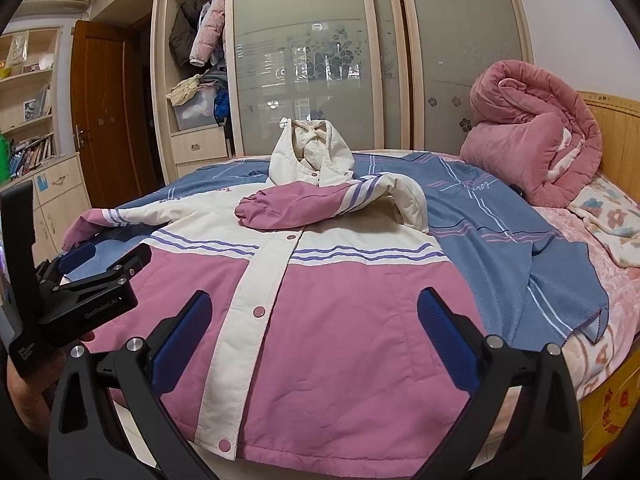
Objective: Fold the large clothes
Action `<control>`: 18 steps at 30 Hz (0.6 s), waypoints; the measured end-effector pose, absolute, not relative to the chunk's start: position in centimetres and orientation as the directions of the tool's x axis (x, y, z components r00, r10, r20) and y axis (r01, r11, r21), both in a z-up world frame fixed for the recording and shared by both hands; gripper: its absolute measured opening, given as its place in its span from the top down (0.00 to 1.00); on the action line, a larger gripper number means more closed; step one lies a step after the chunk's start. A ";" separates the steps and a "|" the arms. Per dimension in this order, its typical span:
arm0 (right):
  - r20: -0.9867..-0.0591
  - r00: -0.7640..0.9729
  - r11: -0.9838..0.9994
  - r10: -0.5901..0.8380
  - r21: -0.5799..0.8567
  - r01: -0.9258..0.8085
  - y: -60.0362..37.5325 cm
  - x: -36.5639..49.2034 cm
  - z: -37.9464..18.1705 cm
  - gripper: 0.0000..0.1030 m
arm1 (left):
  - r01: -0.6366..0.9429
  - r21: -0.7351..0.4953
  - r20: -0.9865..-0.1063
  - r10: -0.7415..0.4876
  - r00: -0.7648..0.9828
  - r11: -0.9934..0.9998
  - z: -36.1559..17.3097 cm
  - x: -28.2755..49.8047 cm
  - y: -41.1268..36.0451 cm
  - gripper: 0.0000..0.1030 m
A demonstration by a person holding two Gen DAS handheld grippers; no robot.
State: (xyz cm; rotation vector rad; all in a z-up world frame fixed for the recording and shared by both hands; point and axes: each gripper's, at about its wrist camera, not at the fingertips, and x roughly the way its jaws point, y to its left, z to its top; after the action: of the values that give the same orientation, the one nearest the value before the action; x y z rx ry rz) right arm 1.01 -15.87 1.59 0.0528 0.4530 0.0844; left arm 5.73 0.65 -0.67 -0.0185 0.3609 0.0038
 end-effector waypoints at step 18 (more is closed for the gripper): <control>-0.503 0.864 0.990 0.026 0.133 0.048 -19.1 2.6 0.2 0.01 | 0.044 -0.219 -0.652 -0.180 0.737 0.975 1.8 18.9 5.0 0.02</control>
State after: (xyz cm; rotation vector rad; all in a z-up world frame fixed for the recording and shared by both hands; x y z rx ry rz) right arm 2.59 -19.10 0.25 0.1425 0.5286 -0.0115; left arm 18.92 5.01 1.79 -0.1950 0.7332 -0.1236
